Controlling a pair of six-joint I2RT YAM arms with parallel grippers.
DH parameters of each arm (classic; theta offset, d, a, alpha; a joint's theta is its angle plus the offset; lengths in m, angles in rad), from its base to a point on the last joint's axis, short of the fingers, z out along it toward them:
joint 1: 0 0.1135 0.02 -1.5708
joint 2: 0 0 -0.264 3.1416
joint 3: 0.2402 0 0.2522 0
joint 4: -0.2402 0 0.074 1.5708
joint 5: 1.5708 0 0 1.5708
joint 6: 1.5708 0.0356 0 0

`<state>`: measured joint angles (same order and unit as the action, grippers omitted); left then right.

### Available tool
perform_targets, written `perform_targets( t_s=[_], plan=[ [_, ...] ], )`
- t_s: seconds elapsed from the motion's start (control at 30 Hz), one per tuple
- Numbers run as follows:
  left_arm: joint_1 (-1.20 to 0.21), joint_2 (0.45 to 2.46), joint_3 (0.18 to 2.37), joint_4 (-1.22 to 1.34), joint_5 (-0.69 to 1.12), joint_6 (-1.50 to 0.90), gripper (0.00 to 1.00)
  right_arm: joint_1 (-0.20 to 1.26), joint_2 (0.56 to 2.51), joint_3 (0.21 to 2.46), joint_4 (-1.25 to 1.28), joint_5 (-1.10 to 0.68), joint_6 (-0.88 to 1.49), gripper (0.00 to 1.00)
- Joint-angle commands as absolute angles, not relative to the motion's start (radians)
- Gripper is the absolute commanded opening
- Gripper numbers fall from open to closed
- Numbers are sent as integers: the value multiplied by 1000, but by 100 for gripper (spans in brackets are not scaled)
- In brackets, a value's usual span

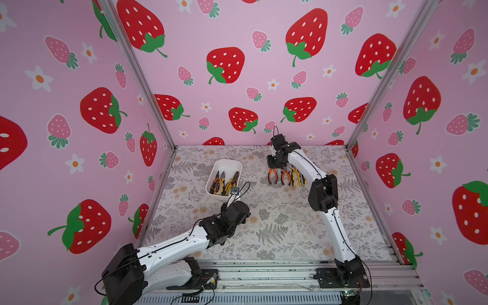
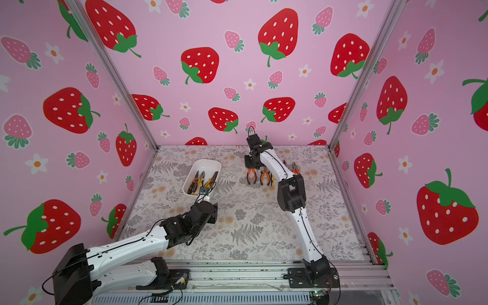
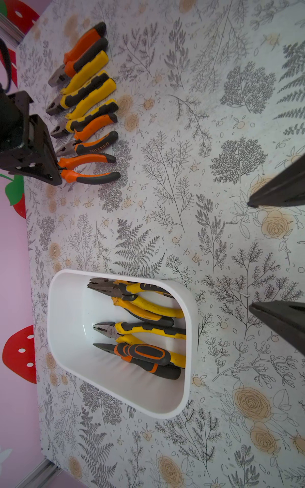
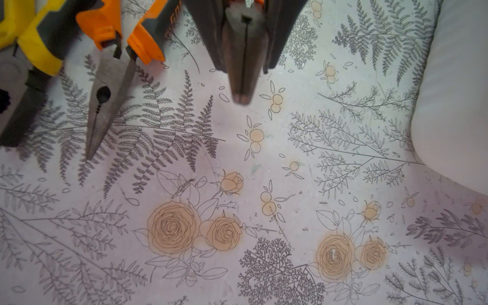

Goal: Take the pliers out of the storage box
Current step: Place the pliers at the center of the board.

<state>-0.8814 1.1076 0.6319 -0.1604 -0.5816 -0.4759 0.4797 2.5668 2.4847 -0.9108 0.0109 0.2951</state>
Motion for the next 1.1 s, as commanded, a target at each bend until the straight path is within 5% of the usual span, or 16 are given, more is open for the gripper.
perform_targets(
  t_s=[0.0, 1.07],
  plan=[
    [-877, 1095, 635, -157, -574, -478, 58, 476, 2610, 2507, -906, 48, 306, 8],
    [-864, 1099, 634, -153, -554, -478, 58, 423, 2695, 2502, -920, -46, 342, 26]
  ],
)
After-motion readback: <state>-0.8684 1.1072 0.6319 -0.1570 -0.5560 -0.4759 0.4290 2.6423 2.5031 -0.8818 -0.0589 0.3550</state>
